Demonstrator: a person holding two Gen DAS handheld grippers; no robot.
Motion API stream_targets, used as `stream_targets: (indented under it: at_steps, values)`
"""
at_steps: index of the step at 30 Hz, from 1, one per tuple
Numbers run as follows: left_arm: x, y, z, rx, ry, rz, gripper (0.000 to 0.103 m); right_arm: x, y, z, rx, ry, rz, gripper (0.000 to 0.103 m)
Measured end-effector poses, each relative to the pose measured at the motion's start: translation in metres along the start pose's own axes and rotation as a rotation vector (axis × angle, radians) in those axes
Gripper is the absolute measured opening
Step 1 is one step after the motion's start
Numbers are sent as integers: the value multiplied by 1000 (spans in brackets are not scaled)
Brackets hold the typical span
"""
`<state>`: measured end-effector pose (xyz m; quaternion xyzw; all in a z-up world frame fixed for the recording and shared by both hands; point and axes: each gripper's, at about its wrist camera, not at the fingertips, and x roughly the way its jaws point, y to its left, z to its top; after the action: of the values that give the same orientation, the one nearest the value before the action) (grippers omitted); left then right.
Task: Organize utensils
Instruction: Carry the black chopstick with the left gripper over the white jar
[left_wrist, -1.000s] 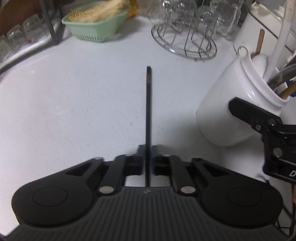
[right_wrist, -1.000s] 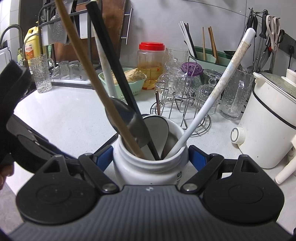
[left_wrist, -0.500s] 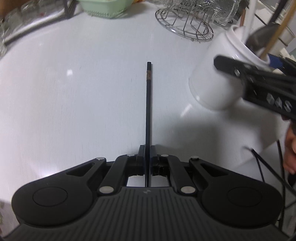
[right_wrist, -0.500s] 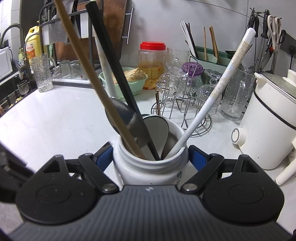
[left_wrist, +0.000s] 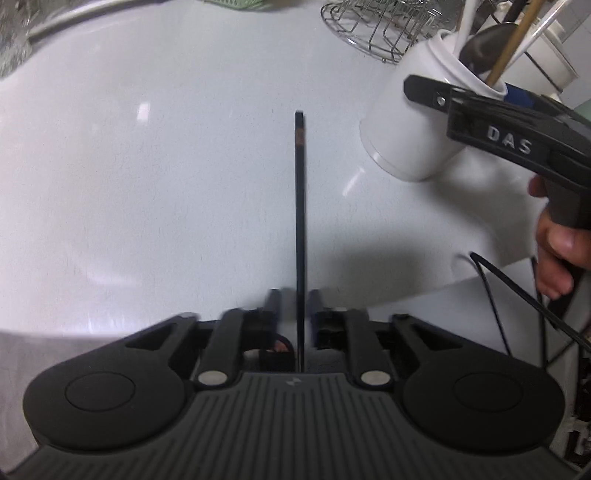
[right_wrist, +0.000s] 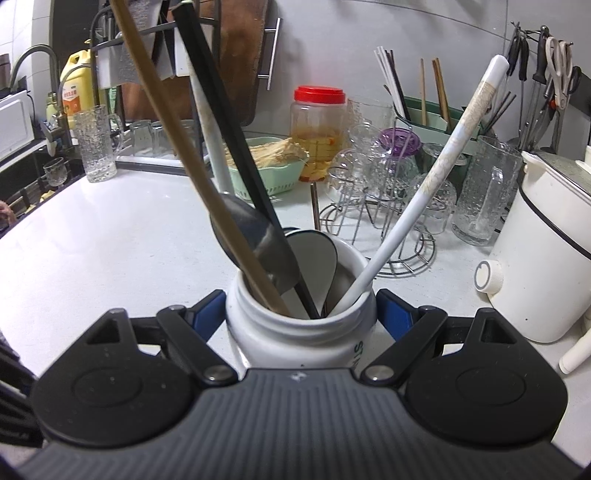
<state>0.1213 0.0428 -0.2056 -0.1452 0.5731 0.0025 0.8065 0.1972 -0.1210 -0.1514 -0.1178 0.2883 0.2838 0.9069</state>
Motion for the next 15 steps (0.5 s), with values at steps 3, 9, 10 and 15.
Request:
stream_targets:
  at_steps: [3,9,10,15]
  values:
    - [-5,0,-12,-4,25,-17,44,0,2,-1,0,-5,3,89]
    - [8,7,-31,-53,87,-28,44,0,1,-1,8,-11,-4,89]
    - [12,7,-32,-58,94,-27,44,0,1,-1,8,-11,-4,89]
    - [25,10,-30,-88,111,26,31,0,1,-1,8,-10,-3,89]
